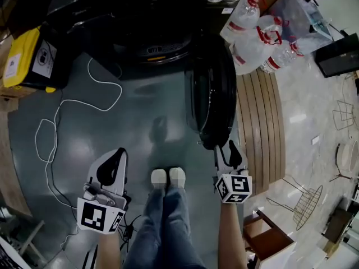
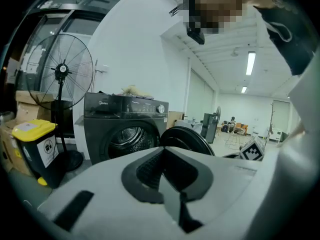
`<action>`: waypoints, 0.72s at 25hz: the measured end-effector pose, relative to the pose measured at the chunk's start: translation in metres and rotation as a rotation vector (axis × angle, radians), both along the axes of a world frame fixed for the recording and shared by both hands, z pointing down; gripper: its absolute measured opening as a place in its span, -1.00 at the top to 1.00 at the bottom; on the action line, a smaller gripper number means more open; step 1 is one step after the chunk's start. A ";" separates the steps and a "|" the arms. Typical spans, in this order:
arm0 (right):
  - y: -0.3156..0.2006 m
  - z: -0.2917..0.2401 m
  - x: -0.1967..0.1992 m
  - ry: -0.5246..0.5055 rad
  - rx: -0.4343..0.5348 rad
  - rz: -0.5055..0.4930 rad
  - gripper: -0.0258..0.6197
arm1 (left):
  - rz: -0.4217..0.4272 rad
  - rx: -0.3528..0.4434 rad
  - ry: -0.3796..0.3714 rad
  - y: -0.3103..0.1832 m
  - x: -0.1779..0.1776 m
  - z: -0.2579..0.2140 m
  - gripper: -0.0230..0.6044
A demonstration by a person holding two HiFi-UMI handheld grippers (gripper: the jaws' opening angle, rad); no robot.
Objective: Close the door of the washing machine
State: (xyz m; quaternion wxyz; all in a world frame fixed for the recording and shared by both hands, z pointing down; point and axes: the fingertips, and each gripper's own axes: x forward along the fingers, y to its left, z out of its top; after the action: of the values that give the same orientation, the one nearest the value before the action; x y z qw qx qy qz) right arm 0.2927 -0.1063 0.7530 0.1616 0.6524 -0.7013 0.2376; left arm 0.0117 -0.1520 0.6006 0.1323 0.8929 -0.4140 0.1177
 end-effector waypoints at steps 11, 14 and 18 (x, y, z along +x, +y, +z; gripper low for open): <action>-0.011 0.025 0.001 0.043 -0.071 -0.017 0.62 | -0.048 -0.030 -0.003 -0.007 -0.001 0.008 0.93; -0.011 0.026 -0.008 0.027 -0.095 -0.015 0.64 | -0.073 -0.021 -0.010 -0.013 -0.005 -0.002 0.93; -0.013 0.027 -0.028 -0.004 -0.120 0.011 0.63 | -0.124 -0.005 -0.012 -0.021 -0.012 -0.015 0.93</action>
State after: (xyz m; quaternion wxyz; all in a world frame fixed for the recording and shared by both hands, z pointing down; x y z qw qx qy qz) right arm 0.2644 -0.1194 0.7801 0.1979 0.6448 -0.6826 0.2814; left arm -0.0007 -0.1732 0.5853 0.1391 0.8646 -0.4688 0.1158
